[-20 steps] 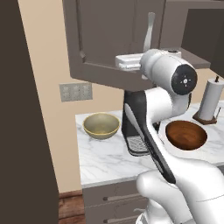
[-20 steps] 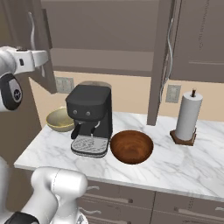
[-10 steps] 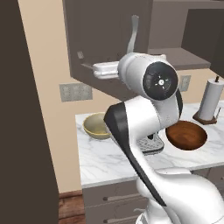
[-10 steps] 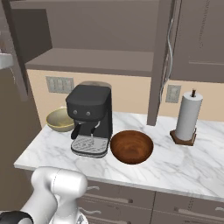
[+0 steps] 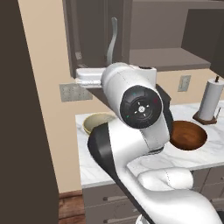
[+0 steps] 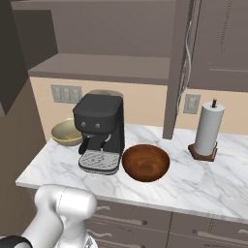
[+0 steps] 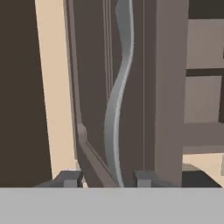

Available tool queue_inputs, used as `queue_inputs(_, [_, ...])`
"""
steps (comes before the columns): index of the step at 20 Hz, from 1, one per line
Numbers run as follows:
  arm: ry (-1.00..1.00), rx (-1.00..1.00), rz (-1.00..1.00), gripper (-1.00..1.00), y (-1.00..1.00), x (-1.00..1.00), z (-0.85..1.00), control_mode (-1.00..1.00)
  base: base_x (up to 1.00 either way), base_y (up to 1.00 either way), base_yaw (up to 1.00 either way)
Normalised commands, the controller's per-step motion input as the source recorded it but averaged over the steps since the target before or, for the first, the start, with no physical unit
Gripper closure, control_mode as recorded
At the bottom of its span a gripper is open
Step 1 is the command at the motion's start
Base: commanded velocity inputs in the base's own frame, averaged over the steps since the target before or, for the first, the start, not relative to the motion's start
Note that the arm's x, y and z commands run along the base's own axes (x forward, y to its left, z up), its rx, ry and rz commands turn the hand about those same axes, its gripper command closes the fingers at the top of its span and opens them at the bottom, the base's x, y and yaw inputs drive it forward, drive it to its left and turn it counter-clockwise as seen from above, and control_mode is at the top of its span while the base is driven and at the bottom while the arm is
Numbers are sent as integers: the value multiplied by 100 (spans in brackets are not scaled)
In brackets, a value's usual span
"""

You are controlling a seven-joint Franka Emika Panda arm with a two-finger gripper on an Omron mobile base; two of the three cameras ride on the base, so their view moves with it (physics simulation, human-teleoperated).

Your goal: Open the cabinet. Pick the bowls from the counter and place them in the cabinet. Then close the cabinet.

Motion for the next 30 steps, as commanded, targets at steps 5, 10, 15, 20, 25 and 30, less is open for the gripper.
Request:
queue_inputs(5, [9, 34, 0, -100, -9, -100, 40, -100, 0, 0, 0])
queue_inputs(10, [22, 40, 0, -100, -42, -98, 48, -100, 0, 0, 0])
queue_inputs(15, [15, 36, 2, -100, -99, -33, 46, -100, 0, 0, 0])
queue_inputs(20, [-4, 16, 13, -100, -95, 0, -9, -100, 0, 0, 0])
queue_inputs(25, [-30, 1, 20, -100, -45, 0, -87, -100, 0, 0, 0])
queue_inputs(30, [-26, 2, 24, -100, -10, 0, -95, -100, 0, 0, 0])
